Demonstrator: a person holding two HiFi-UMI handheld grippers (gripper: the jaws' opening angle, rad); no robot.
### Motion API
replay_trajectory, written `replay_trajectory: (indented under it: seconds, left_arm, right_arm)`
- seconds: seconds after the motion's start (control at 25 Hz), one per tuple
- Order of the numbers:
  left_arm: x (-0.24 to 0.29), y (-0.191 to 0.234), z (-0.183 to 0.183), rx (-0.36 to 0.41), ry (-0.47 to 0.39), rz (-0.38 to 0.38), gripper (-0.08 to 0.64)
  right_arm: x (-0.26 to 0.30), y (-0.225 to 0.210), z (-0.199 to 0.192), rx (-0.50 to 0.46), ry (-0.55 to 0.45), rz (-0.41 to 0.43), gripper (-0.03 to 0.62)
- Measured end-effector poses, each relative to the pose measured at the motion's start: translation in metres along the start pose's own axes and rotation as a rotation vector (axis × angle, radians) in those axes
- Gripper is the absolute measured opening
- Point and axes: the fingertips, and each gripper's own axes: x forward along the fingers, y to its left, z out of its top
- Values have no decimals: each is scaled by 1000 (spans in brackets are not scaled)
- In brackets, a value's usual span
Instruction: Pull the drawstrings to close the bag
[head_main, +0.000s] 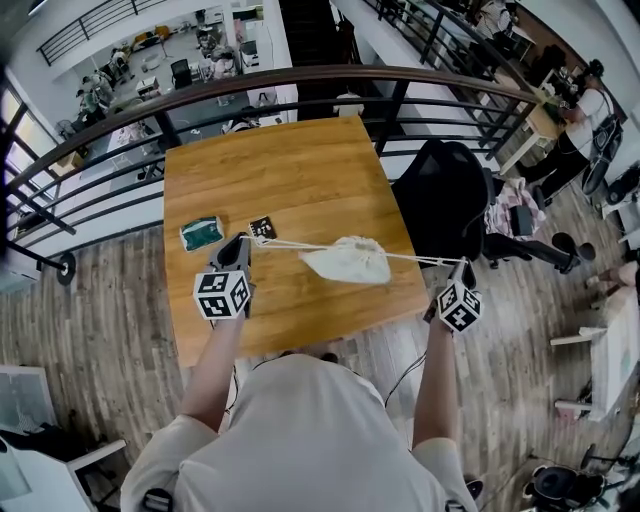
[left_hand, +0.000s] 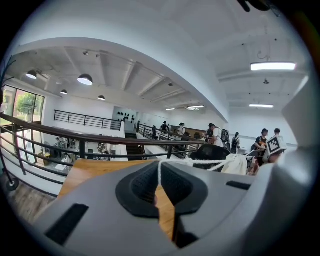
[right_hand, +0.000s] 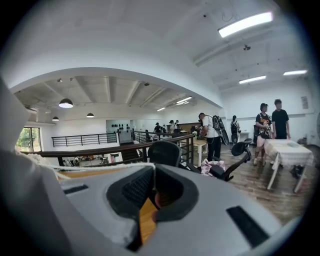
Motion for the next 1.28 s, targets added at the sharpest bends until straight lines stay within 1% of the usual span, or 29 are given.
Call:
replay_trajectory:
  seconds: [0.16,0.24,0.44,0.76,0.92,1.08,1.28]
  left_arm:
    - [4,-10,7,68,-5,-9,-3]
    - [8,-16,12,78,-6,-22,-5]
    - [19,-26,19,83,-3,-54,-5]
    - [27,-44,32,81,-25,-92,-5]
    - [30,-55,41,84,-43,-123,-4]
    - [32,-66,52,91,-61,-144,-3]
    - [31,-75,58,96,-72,-162,-3]
  right_arm:
    - [-3,6,2,-53,0,15,3]
    - [-4,10,6,-76,-7,25,3]
    - [-7,21,15,-99,-18,61,3]
    - [-15,38,32,-104,-45,123,5]
    - [-18,56,42,-105,-61,165,5]
    - [-22,79,53,-128,-72,213,5]
    - [-27,103,55,-150,-75,269,5]
